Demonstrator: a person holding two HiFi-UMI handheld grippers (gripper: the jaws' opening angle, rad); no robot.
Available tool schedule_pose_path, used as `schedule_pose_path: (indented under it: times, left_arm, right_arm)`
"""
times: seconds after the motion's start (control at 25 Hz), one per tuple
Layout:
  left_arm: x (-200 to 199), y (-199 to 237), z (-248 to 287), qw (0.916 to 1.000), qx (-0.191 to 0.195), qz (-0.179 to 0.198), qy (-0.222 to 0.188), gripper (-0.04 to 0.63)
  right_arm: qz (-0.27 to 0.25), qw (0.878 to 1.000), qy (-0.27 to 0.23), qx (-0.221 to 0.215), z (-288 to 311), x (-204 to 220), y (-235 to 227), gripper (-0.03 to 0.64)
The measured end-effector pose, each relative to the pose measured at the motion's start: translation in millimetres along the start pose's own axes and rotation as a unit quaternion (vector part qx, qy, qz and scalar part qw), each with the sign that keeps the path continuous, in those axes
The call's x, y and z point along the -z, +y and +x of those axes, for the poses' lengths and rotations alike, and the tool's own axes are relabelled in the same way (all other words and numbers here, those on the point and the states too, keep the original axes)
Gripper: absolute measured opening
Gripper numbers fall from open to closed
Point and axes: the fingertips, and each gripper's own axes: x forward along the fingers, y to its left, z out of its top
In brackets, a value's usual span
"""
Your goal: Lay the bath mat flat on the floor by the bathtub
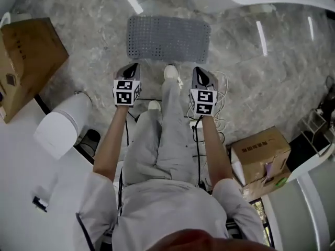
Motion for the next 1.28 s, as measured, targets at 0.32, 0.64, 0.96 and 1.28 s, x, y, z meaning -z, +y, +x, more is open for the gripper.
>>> schedule_pose_path:
  times: [0.32,0.64,0.96,1.28]
  left_arm:
    - [-182,-85,-190,0.9801,-0.005,0.1,-0.171,-0.003]
    - [-289,-136,-335,0.926,-0.025,0.186,-0.328,-0.003]
    - [-333,-145,-445,0.8851,-0.022,0.184,-0.427,-0.003]
    - [-341,-118,-495,0.8829,-0.013,0.164,-0.44,-0.003]
  right_arm:
    - [-0.068,0.981,-0.179,-0.015,-176,-205,39,0.005]
    - [-0.131,0.933,-0.336,-0.01,-305,-334,73,0.005]
    - [-0.135,0.895,-0.425,0.001,-399,-387,113,0.005]
    - [-0.143,0.885,-0.441,0.035,-437,-404,148,0.003]
